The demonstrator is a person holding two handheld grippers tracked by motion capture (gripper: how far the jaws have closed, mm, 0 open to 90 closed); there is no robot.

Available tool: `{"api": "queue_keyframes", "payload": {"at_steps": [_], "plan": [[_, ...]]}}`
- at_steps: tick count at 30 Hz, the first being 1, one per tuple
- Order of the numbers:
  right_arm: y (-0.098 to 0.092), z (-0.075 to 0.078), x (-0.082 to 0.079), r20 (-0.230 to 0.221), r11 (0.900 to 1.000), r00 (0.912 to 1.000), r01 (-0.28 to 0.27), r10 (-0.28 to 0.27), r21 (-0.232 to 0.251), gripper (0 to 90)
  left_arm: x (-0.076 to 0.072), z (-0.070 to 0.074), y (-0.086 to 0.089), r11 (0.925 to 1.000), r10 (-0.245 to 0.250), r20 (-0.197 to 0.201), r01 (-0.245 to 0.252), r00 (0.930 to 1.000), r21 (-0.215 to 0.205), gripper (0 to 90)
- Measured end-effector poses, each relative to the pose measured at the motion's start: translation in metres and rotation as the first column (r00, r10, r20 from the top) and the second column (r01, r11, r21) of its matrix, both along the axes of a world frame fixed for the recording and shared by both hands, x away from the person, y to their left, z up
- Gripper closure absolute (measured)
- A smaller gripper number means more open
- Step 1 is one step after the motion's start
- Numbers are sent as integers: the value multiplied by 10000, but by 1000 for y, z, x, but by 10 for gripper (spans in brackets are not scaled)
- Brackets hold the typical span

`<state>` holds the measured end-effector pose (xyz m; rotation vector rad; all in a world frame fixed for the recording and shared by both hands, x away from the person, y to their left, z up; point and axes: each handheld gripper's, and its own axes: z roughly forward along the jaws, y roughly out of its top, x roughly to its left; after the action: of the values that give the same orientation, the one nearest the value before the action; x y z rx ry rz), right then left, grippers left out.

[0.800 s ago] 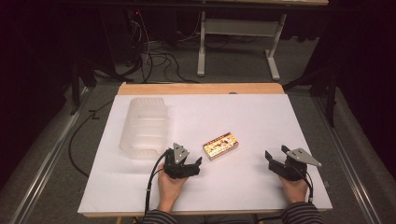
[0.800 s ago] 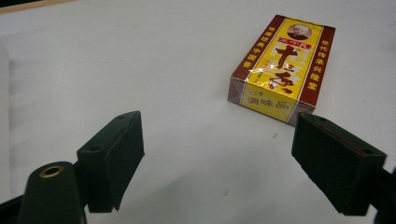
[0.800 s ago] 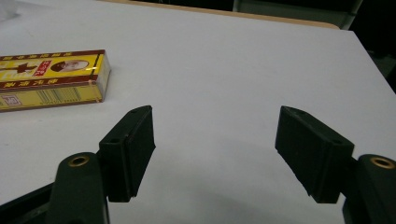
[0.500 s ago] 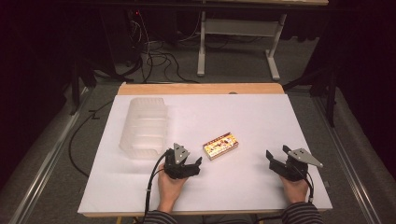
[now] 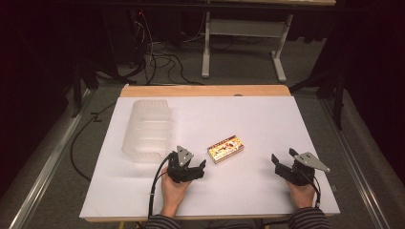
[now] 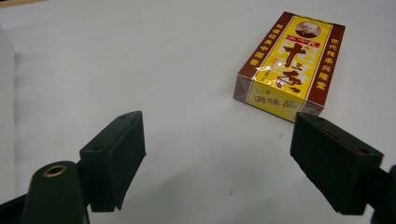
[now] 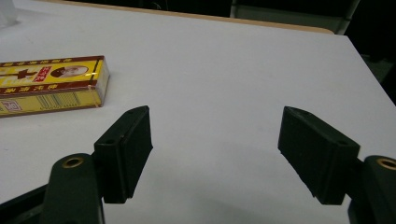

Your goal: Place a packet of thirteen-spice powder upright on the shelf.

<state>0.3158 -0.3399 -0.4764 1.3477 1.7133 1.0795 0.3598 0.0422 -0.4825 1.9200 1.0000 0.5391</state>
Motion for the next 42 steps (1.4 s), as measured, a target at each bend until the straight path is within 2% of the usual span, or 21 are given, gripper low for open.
{"api": "queue_keyframes", "payload": {"at_steps": [7, 12, 17, 19, 20, 21, 23, 26, 30, 34, 37, 42], "plan": [[0, 0, 0, -9, 10000, 10000, -39, 39, -8, 260, -2, 0, -1, 9999, 3, 169, -5, 9999, 144, 198], [0, 0, 0, -16, 10000, 10000, -38, 38, -13, 259, -2, 1, -1, 9998, -171, 102, 170, 9998, 72, 202], [0, 0, 0, 9, 10000, 10000, -37, 37, -16, 259, -3, 8, -3, 9994, -342, 123, 342, 9993, -8, 198], [0, 0, 0, 31, 10000, 10000, -60, 60, -10, 257, -4, 12, -4, 9990, -401, 271, 406, 9988, -178, 197], [0, 0, 0, 39, 10000, 10000, -55, 55, -18, 257, -3, 13, -5, 9976, -395, 297, 411, 9988, -558, 198], [0, 0, 0, 48, 10000, 10000, -48, 48, -32, 257, -3, 14, -5, 9965, -421, 252, 438, 9988, -712, 198], [0, 0, 0, 8, 10000, 10000, -58, 58, 0, 256, -3, 17, -7, 9957, -471, 224, 488, 9986, -788, 191], [0, 0, 0, -15, 10000, 10000, -70, 70, -27, 256, -3, 21, -12, 9959, -641, 380, 664, 9972, -619, 184], [0, 0, 0, 9, 10000, 10000, -76, 76, -44, 255, -2, 25, -17, 9944, -801, 453, 830, 9958, -652, 176], [0, 0, 0, 12, 10000, 10000, -55, 55, -31, 254, 4, 29, -25, 9940, -1042, 137, 1046, 9945, -317, 169], [0, 0, 0, 40, 10000, 10000, -63, 63, -53, 254, 6, 31, -29, 9931, -1158, 42, 1159, 9933, -200, 169], [0, 0, 0, 48, 10000, 10000, -66, 66, -40, 252, 12, 34, -37, 9909, -1322, -77, 1319, 9912, -274, 161]]}}
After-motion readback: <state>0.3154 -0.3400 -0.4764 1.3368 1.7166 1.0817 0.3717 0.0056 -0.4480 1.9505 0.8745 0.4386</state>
